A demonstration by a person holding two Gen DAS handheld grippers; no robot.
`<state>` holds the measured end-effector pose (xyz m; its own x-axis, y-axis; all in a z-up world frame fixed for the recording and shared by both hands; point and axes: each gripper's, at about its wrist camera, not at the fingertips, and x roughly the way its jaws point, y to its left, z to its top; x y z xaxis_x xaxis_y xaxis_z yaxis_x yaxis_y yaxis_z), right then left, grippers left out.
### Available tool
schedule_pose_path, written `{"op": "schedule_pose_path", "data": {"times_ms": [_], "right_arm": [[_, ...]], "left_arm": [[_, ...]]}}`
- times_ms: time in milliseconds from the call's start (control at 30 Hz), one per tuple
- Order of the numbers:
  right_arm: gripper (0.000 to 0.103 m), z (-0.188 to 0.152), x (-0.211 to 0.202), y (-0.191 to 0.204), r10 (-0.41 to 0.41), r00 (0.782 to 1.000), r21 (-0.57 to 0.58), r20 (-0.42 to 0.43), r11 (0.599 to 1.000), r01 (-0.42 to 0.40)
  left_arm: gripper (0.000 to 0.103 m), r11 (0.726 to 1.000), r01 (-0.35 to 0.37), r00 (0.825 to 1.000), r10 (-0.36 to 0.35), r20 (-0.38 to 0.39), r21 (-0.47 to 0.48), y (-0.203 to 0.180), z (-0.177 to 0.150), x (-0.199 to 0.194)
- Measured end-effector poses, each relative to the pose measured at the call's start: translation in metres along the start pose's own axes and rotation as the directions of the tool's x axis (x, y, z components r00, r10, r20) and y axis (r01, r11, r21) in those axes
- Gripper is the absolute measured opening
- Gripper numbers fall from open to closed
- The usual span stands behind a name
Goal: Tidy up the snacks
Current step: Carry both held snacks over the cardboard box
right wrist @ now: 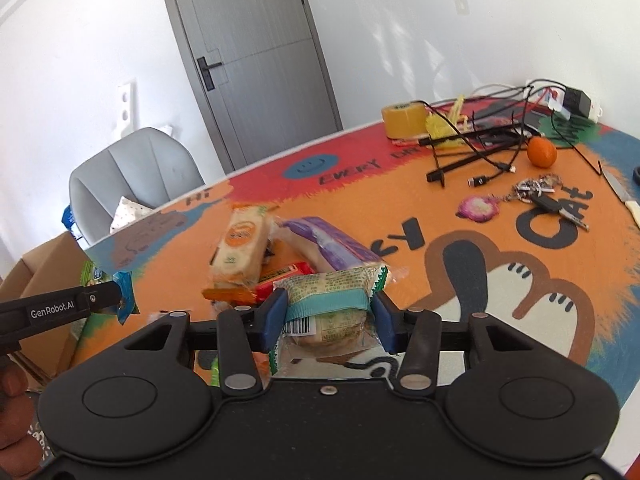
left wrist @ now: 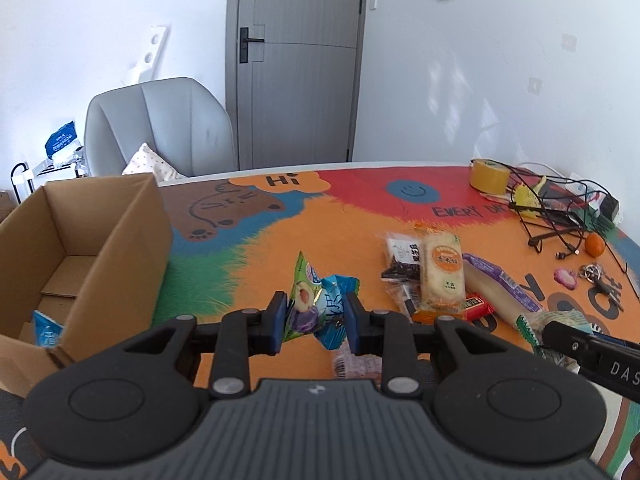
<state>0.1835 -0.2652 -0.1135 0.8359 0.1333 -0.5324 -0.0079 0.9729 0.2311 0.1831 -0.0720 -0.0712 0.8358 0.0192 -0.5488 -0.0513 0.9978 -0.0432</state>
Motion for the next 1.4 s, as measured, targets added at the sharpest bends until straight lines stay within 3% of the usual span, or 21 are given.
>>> {"op": "schedule_pose_path", "data": {"times_ms": [400,800,1400], "right_arm": [[0.047,0.013,-0.021,0.037,0.081,0.994,-0.04,0.067,0.996,-0.079],[0.047,0.026,-0.014,0.09,0.195,0.978,-0.111,0.071,0.976,-0.187],[0.047,0.027,0.001,0.178,0.331,0.944,-0.204,0.007,0.924,-0.323]], "left_arm": [[0.029,0.996,-0.066,0.994,0.071,0.079,-0.064,0.04,0.009,-0.038],[0.029,0.979,-0.152,0.978,0.168,0.121,-0.132,0.09,0.019,-0.061],[0.029,0.932,-0.262,0.953,0.291,0.084,-0.251,0.177,0.017,-0.061]]}}
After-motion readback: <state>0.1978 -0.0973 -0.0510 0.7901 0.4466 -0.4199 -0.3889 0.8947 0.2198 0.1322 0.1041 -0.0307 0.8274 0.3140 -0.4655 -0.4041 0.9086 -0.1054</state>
